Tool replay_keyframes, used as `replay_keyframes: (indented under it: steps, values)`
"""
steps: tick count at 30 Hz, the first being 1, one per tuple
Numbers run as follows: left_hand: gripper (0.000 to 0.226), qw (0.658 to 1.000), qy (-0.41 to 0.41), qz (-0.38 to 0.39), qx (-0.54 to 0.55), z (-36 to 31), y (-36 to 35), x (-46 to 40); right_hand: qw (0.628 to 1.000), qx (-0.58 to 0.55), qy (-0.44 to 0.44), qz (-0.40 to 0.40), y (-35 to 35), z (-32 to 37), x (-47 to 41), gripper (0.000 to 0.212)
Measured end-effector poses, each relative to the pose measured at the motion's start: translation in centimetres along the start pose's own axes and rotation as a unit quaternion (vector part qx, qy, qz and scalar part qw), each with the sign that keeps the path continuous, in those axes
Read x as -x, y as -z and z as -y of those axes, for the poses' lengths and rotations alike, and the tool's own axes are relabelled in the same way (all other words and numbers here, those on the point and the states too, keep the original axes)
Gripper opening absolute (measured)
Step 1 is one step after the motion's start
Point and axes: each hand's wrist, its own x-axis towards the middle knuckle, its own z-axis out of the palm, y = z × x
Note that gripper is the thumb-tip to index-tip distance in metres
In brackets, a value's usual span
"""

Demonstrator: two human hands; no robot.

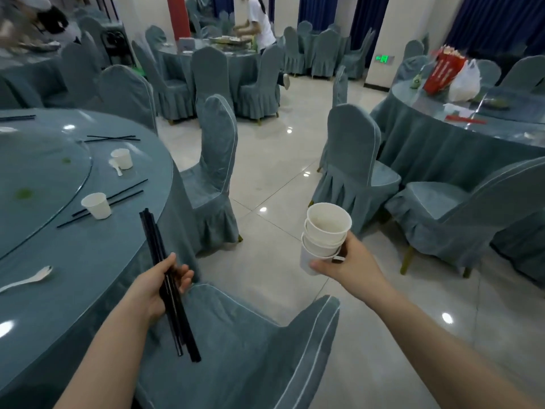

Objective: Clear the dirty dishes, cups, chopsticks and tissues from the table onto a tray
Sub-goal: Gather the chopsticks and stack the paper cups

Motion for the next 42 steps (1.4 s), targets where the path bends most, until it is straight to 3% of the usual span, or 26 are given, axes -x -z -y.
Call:
replay_keyframes:
  steps: [7, 14, 17, 26, 30, 42]
  values:
    - [0.034, 0.990, -0.012, -0.045, 0.134, 2.1, -7.3, -2.9, 0.993, 0.001, 0.047, 0.111, 5.2, -2.7, -12.6, 0.057]
    - [0.035, 0.948, -0.060, -0.143, 0.278, 2.8, -12.4, -4.4, 0.975, 0.011, 0.099, 0.198, 7.8, -2.0, -22.3, 0.051]
    - [0.033, 0.932, -0.084, -0.173, 0.309, 2.0, -13.1, -5.9, 0.967, -0.004, 0.107, 0.233, 6.8, -1.5, -26.2, 0.052]
    - [0.027, 0.909, -0.104, -0.159, 0.370, -2.1, -14.5, -11.0, 0.942, -0.017, 0.127, 0.311, 2.3, -0.8, -36.5, 0.059]
    - [0.026, 0.893, -0.117, -0.203, 0.386, -3.2, -15.1, -12.7, 0.924, -0.010, 0.138, 0.357, 0.1, -0.1, -41.0, 0.058]
    - [0.025, 0.798, -0.235, -0.324, 0.450, -5.2, -18.7, -17.8, 0.849, -0.055, 0.178, 0.494, -7.9, 2.8, -56.6, 0.081]
